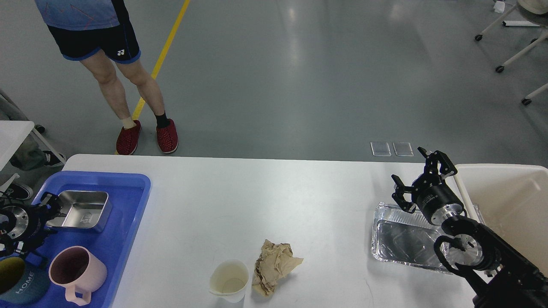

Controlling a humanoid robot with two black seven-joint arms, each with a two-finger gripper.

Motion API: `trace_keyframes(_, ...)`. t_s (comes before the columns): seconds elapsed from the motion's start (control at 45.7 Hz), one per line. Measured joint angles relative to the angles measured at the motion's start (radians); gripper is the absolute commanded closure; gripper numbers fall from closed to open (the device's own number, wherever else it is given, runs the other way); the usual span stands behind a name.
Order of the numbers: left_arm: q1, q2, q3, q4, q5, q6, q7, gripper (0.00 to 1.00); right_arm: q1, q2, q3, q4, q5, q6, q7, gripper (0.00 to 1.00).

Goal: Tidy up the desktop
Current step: 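Carry the steel box into the blue tray and set it down, then release the steel box and pull the left gripper back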

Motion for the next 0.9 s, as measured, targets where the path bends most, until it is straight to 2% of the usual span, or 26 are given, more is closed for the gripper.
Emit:
trace_keyframes(0.044,-0.003,0.001,0.0,0.0,0.0,0.0,-0.001,0.19,0.001,0.001,0.0,-0.001,0.0,0.0,0.0,0.0)
trace_keyframes(0.11,-0.008,0.001,-0.002,0.0,-0.005,0.0,-0.003,0.13,0.003,0.002,0.0,-0.003,0.0,0.0,0.0,0.0)
trace_keyframes(0.35,-0.08,0.004,-0.005,-0.019,-0.014,-0.011,-0.012,0.12,0.007,0.011,0.0,-0.003,0.0,0.0,0.0,0.0)
trace_keyframes(0.46,-0.112,0.008,-0.002,-0.071,-0.014,-0.011,-0.012,0.12,0.007,0.013,0.0,-0.003,0.0,0.0,0.0,0.0)
trace_keyframes(0.548,-0.125,0.044,-0.002,-0.177,-0.012,0.0,-0.012,0.12,0.005,0.013,0.0,-0.001,0.0,0.0,0.0,0.0)
trace_keyframes(0.767,-0.129,0.233,-0.002,-0.65,-0.012,0.128,-0.011,0.12,-0.003,0.019,0.0,-0.001,-0.001,0.0,0.0,0.0)
trace_keyframes(0.898,-0.125,0.309,-0.005,-0.839,-0.011,0.16,-0.011,0.12,-0.005,0.025,0.0,0.002,-0.009,0.0,0.0,0.0)
